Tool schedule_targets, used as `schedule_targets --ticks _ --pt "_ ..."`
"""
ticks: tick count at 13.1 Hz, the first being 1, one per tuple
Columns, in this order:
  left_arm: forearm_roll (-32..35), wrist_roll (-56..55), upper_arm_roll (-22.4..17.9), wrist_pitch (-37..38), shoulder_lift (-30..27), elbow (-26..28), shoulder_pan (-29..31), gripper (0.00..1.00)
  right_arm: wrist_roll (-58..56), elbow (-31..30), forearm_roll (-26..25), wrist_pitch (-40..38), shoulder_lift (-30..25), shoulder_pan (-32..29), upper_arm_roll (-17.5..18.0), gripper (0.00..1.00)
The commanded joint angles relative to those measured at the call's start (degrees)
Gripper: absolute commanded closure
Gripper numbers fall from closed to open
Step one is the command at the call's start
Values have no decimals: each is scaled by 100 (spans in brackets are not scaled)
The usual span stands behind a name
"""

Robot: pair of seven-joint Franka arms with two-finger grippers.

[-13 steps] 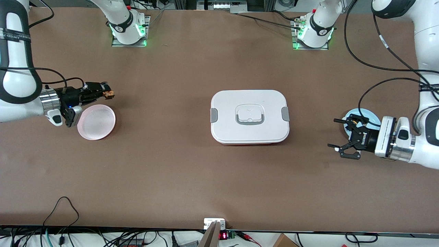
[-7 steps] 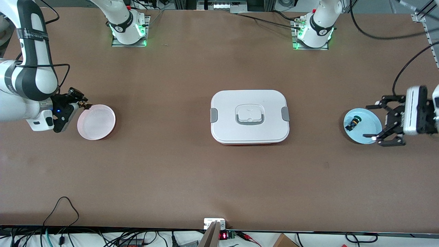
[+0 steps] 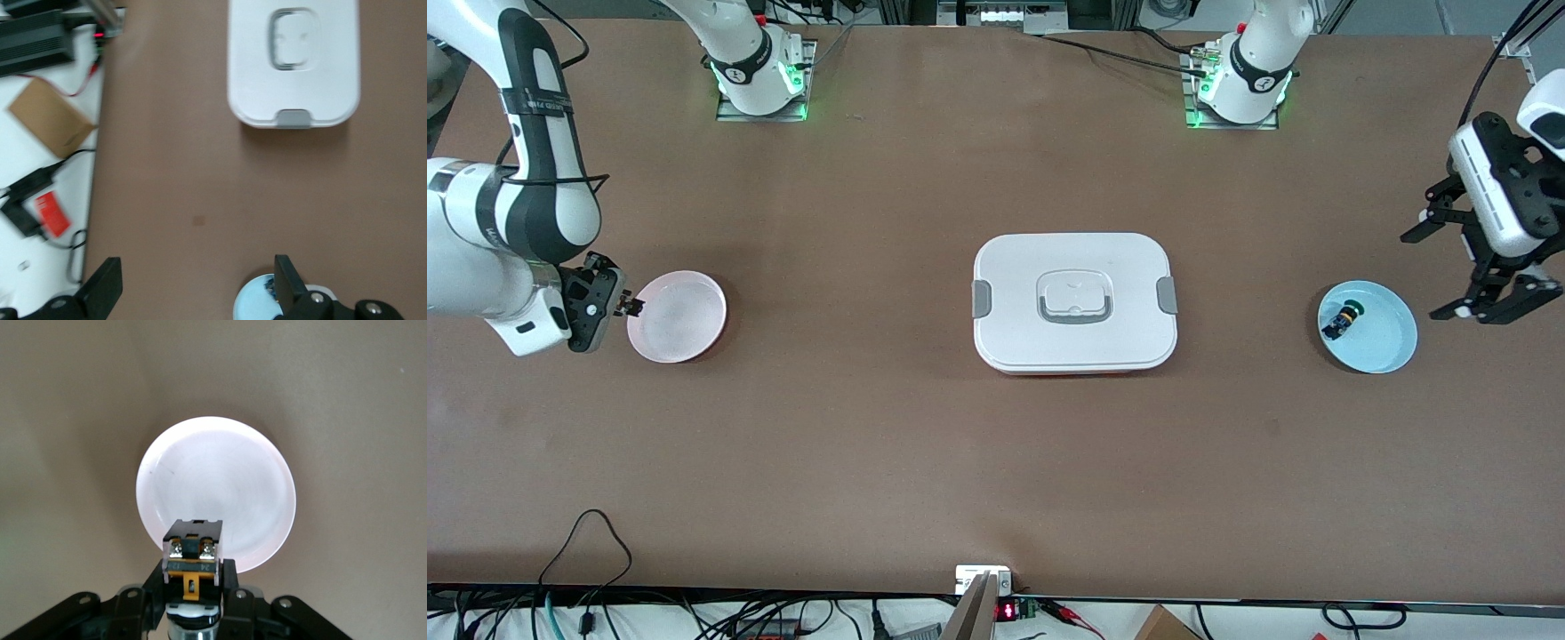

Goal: Transfer orange switch to right arm and place

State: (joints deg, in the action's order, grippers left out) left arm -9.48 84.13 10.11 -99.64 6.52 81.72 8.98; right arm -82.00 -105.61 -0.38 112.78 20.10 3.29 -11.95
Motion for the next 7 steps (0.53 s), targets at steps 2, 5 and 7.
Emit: schedule_targets --ticks 2,5,7 --pt "227 -300 -850 -1066 -765 1248 -493 0 -1166 -451 -85 735 -50 14 79 84" --pt "254 -1858 -1650 -962 -1055 1847 -897 0 -1556 -689 -50 965 2 5 97 84" --pt "454 -2949 -1776 -576 -1100 1900 -960 0 -1739 -715 -42 1035 81 5 97 84"
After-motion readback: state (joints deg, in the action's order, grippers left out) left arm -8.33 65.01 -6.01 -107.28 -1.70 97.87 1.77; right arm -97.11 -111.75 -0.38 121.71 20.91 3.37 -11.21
